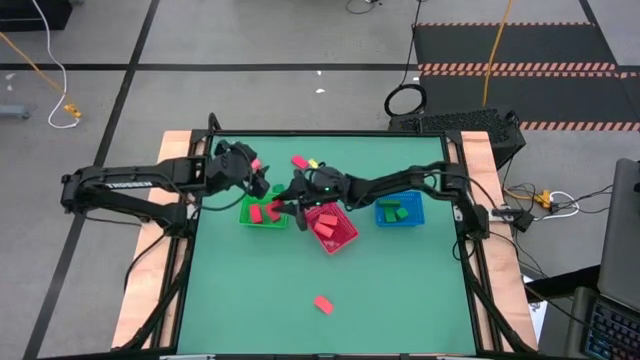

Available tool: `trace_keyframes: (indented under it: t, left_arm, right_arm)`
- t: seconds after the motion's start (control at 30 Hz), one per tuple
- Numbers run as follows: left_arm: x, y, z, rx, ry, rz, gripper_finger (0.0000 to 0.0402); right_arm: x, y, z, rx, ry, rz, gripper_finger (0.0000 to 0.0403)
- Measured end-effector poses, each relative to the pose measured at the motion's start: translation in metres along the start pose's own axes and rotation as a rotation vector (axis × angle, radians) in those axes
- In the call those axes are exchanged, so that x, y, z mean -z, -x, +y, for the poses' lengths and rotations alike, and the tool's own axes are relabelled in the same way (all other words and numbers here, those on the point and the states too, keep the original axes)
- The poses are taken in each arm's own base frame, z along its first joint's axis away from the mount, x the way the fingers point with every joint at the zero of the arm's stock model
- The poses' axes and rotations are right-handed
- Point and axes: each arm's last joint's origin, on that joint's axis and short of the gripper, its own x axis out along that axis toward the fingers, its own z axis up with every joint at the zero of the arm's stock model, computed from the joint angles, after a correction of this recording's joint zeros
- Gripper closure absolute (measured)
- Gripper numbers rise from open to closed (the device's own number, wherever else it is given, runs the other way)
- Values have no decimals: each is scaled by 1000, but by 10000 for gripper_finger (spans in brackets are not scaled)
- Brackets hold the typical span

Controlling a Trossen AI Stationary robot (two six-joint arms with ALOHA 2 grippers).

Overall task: Sort & place blocks by color
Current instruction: Put the red block into the green bin, then put the green block into the blue bin

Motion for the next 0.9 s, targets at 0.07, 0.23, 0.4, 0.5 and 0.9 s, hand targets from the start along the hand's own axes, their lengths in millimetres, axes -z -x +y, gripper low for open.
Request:
trace_keyframes:
  t: [0.07, 0.23, 0.4, 0.5, 0.9]
  left_arm:
    - [1, -1, -3, 4, -12, 8, 147]
    - [3, -2, -4, 4, -32, 24, 147]
    - [3, -3, -4, 3, -29, 28, 147]
    - [6, -5, -5, 2, -27, 27, 147]
    - [23, -26, 4, -60, 17, 48, 147]
  right_arm:
    - [3, -5, -2, 2, -2, 10, 283]
    - [14, -8, -8, 14, -9, 27, 283]
    - [14, -8, -14, 85, 3, 7, 247]
    - [13, -8, -15, 133, 11, -8, 181]
    - [9, -5, -17, 155, 12, -8, 79]
